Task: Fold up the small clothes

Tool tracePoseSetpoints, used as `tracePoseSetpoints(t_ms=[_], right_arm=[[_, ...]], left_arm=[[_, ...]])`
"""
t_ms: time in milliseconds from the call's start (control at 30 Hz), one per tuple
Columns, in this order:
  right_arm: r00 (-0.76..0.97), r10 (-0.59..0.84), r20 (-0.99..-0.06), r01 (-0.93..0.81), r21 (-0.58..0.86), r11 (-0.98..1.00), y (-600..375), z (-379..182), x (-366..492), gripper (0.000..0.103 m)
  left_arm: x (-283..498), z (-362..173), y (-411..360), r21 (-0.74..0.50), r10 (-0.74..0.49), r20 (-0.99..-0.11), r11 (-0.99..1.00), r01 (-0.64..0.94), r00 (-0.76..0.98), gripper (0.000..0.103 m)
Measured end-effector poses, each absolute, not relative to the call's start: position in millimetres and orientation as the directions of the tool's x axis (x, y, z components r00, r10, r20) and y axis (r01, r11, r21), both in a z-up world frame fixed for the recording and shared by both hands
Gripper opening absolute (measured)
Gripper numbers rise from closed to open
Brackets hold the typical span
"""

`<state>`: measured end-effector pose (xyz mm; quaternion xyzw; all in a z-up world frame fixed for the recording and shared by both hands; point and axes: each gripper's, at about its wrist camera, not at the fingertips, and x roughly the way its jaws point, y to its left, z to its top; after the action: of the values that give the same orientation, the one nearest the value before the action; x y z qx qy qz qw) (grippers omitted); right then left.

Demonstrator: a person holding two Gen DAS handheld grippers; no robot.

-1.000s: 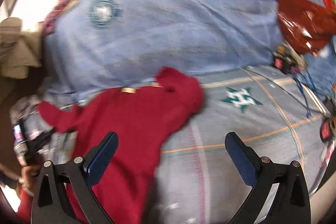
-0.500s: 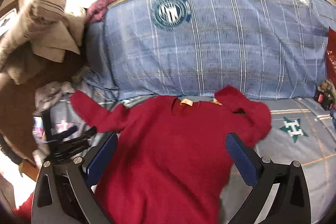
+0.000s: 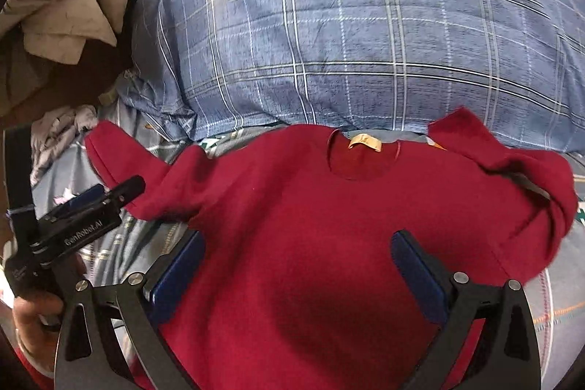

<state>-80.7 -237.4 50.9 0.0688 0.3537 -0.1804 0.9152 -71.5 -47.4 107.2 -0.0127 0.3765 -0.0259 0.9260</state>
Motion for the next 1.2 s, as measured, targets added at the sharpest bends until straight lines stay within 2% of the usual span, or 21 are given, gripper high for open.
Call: tracePoseSetpoints(t_ms=[267,1200], right_arm=[[0.664,-0.245,-0.706,0.352,0.006,0.936,-236,29,-57,0.093],[0.648,-0.258,-0.716,0.385,0.016,0.923,-236,14,-43,0.095]], left_arm=[[-54,96,-37,-0.04,-0.031,-0.703,0.999,0.004,0.711,0.091],[-48,85,-34,-0.02,0.008,-0.709,0.999,-0.032,0.705,0.091]])
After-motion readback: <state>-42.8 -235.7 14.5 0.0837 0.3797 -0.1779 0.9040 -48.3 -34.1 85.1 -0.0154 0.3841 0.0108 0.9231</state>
